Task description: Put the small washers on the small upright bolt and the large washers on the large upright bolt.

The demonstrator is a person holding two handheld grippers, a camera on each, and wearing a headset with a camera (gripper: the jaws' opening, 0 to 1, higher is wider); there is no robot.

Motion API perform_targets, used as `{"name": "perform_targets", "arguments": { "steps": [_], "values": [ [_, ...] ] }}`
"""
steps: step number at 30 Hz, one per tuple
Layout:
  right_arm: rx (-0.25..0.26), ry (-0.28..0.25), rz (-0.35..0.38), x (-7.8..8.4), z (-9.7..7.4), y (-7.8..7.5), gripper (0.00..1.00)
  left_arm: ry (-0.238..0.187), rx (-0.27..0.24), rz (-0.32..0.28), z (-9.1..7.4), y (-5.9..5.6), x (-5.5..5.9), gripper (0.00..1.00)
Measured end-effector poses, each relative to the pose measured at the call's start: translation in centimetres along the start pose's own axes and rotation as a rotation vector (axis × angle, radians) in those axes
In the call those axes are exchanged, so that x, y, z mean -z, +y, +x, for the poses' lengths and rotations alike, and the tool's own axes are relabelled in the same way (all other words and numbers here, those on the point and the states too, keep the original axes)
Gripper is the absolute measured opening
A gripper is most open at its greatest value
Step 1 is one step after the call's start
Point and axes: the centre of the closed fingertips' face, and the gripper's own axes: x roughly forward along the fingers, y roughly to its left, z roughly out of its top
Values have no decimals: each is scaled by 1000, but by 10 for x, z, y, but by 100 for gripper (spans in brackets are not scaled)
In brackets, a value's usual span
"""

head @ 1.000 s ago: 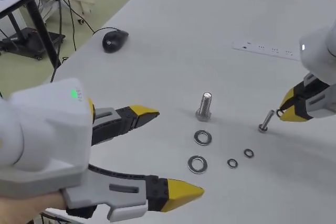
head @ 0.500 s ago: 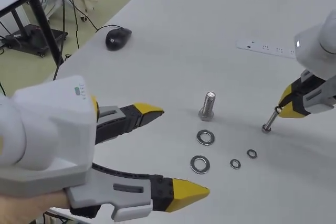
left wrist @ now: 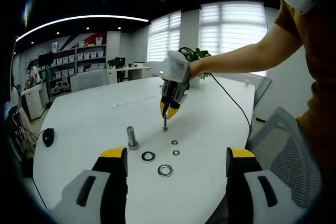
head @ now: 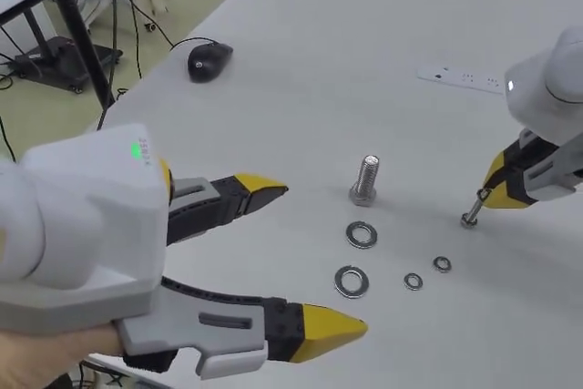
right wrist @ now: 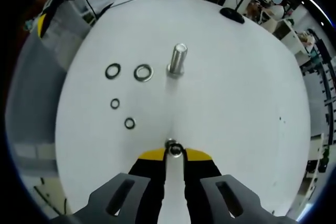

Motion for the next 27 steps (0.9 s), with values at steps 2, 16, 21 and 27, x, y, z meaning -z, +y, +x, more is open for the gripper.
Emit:
{"name": "perform_targets", "arguments": {
  "steps": [2, 16, 21, 27],
  "values": [
    [-5, 4, -4, 2, 4, 1, 12, 2, 0, 0, 1, 1, 1, 76],
    [-19, 8, -7, 9, 28, 6, 12, 4, 2, -10, 3, 2, 3, 76],
    [-16, 4, -5, 11, 31, 7, 13, 6, 0, -14, 3, 3, 5, 76],
    [-13, -5, 0, 10, 32, 7, 13, 8, -1, -16, 3, 3, 6, 75]
  ]
}}
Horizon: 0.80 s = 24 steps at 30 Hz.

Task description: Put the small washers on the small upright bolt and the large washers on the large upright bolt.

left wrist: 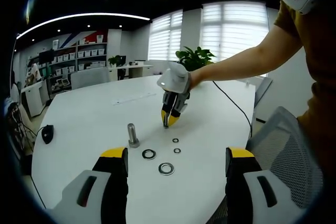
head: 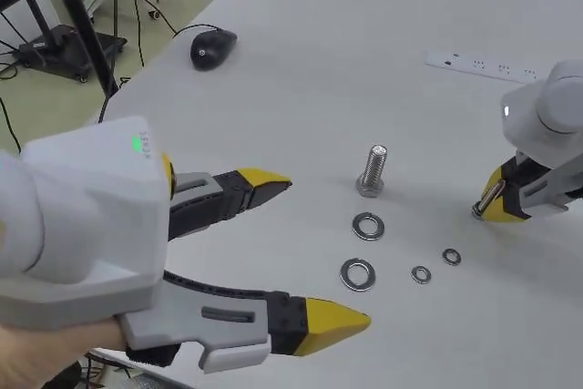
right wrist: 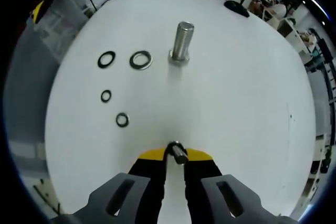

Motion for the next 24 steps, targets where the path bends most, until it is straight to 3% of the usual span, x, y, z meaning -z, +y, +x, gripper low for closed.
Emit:
{"name": "perform_targets", "arguments": {
  "steps": [7, 11, 18, 24],
  "values": [
    [11, -8, 10, 2, -5, -1, 17, 5, 0, 6, 0, 0, 0, 75],
    [29, -13, 25, 4, -16, 0, 16, 2, -2, 10, -1, 0, -2, 75],
    [4, -5, 27, 7, -25, 25, 16, -9, -5, 22, -2, -1, -7, 75],
    [-32, -53, 22, -12, -26, 52, 16, -11, -2, 28, -3, -4, -7, 76]
  ]
}}
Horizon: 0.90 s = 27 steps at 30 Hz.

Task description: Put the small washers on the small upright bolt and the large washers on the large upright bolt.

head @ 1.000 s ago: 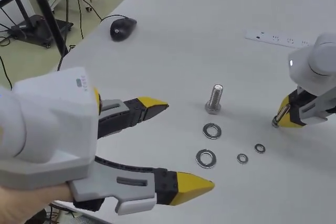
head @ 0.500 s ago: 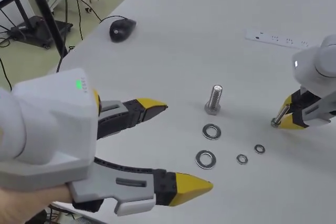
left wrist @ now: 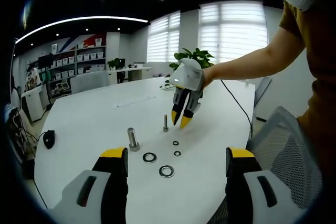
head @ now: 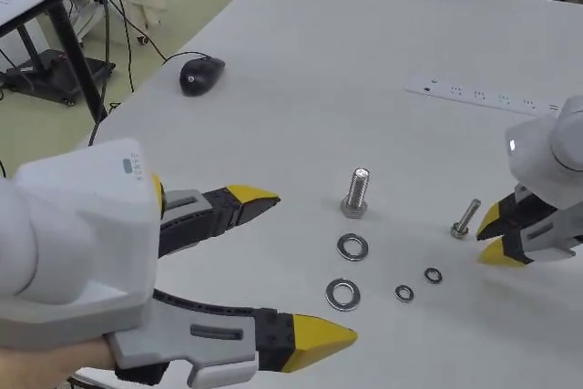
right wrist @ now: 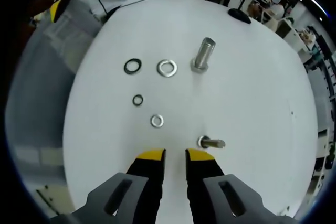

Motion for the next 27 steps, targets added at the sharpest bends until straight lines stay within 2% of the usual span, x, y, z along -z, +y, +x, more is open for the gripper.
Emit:
{"name": "perform_targets", "arguments": {
  "steps": [7, 9, 13, 18, 27],
  "values": [
    [-37, -6, -47, -19, 15, 22, 16, 5, -3, 1, -5, -3, 2, 75],
    [-40, -11, -49, -24, 20, 24, 16, -11, -5, 1, -7, -4, -2, 76],
    [-44, 3, -54, -25, 30, 20, 16, -18, -9, 5, -9, -4, -5, 76],
    [-48, 10, -35, -24, 34, 13, 16, -35, -14, 9, -11, -2, -10, 76],
    [-74, 33, -23, -16, 42, 14, 18, -15, -16, 3, -9, 3, -3, 76]
  ]
}}
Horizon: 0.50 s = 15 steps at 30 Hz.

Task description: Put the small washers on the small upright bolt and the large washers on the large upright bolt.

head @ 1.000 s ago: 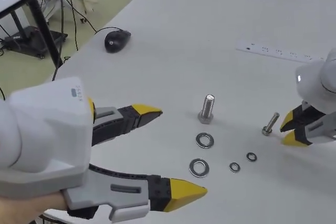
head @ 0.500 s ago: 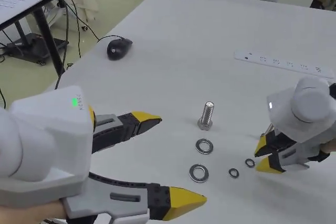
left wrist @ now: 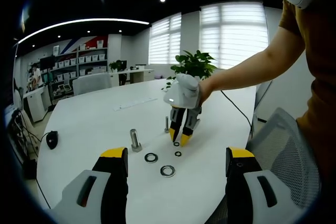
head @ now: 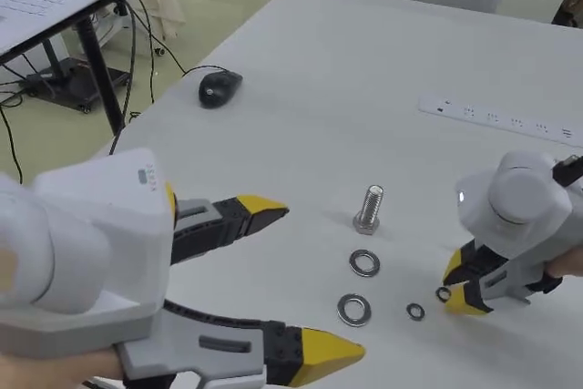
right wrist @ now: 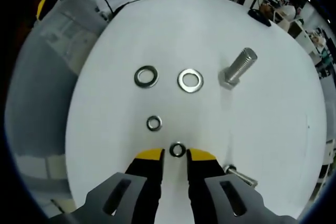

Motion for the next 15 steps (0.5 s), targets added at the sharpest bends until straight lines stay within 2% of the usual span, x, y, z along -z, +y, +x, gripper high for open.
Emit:
{"name": "perform_targets", "arguments": {
  "steps": [10, 15],
  "values": [
    [-6, -15, 22, -1, -1, -1, 18, 4, 6, -6, 5, 2, 2, 76],
    [0, -13, -7, -2, 0, 2, 15, 4, 5, -8, 7, 3, 2, 76]
  ]
}}
